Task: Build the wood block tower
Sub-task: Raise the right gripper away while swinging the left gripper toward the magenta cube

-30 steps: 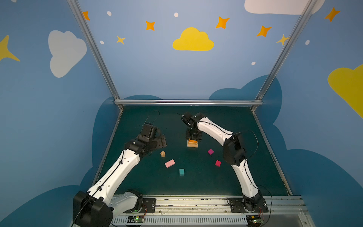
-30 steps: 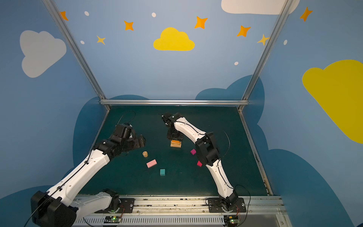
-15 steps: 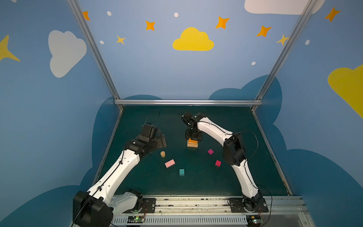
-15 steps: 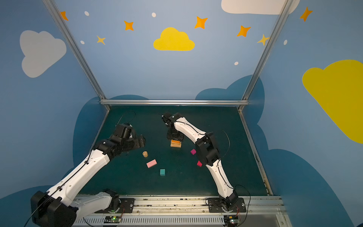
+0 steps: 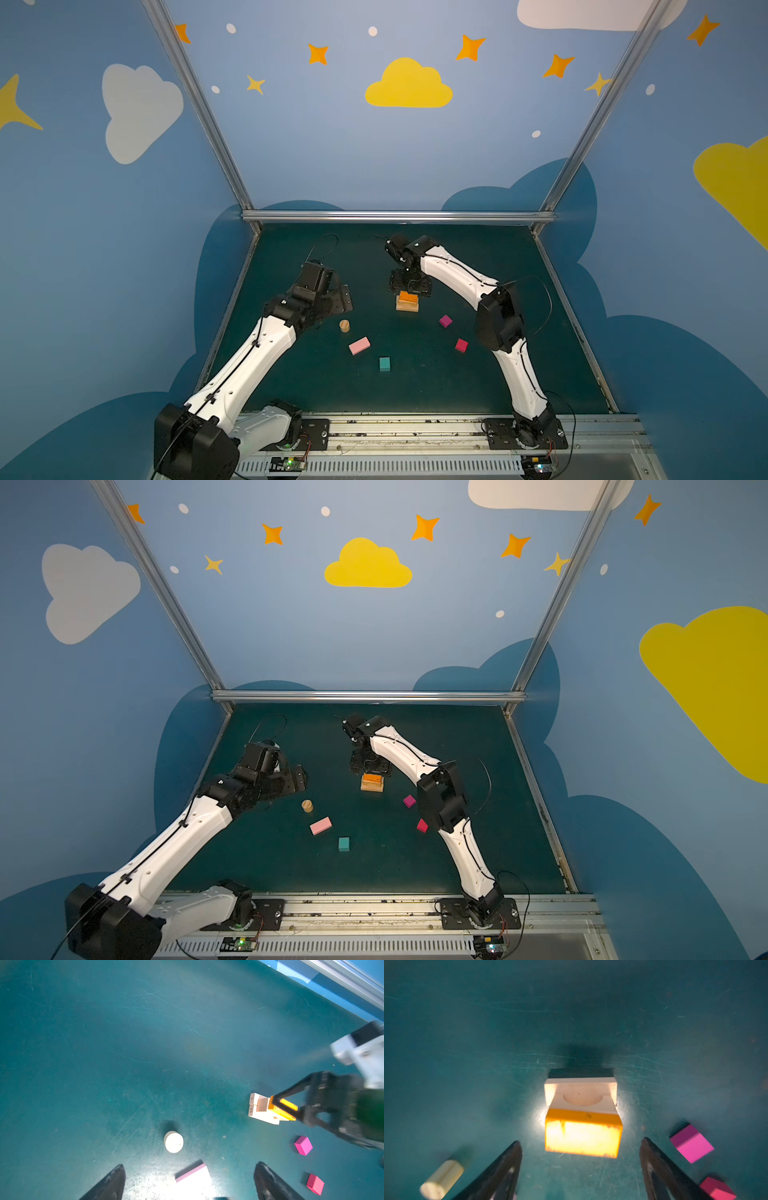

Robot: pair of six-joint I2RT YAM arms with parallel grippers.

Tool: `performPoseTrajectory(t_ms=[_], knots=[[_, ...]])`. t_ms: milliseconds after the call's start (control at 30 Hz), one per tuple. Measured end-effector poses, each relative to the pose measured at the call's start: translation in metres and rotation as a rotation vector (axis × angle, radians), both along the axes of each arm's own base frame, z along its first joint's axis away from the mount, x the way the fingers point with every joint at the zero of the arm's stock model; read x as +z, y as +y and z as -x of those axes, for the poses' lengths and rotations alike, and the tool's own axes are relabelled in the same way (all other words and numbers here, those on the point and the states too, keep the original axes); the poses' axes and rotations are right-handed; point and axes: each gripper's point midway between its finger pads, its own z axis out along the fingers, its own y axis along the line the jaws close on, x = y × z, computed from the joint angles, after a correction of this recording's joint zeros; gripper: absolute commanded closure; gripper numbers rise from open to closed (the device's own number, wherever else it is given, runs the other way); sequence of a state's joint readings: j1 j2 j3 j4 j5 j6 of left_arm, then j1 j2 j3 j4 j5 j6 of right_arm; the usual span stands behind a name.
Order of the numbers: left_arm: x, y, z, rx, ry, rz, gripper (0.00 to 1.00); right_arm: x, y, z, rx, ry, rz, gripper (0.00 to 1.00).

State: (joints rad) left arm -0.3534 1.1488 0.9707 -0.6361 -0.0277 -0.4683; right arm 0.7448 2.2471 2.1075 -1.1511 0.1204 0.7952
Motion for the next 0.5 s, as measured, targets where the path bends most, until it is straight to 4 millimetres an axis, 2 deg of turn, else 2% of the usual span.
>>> performPoseTrajectory(t_ms=[133,267,367,500], knots=[[0.000,-0.006,0.001,-0.035,0.014,0.015,0.05,0.042,-0.011,0.005,0.014,-0.072,-0.043,0.13],[0.011,-0.026,0.002,-0.122,0.011,0.079,0.08,0.083,-0.039,0.021,0.006,-0.148,-0.096,0.13],[0.026,-0.047,-0.001,-0.193,-0.006,0.110,0.08,0.098,-0.067,0.034,-0.023,-0.187,-0.130,0.13],[0.044,-0.088,-0.006,-0.310,-0.018,0.108,0.09,0.101,-0.106,0.051,-0.074,-0.223,-0.154,0.13]])
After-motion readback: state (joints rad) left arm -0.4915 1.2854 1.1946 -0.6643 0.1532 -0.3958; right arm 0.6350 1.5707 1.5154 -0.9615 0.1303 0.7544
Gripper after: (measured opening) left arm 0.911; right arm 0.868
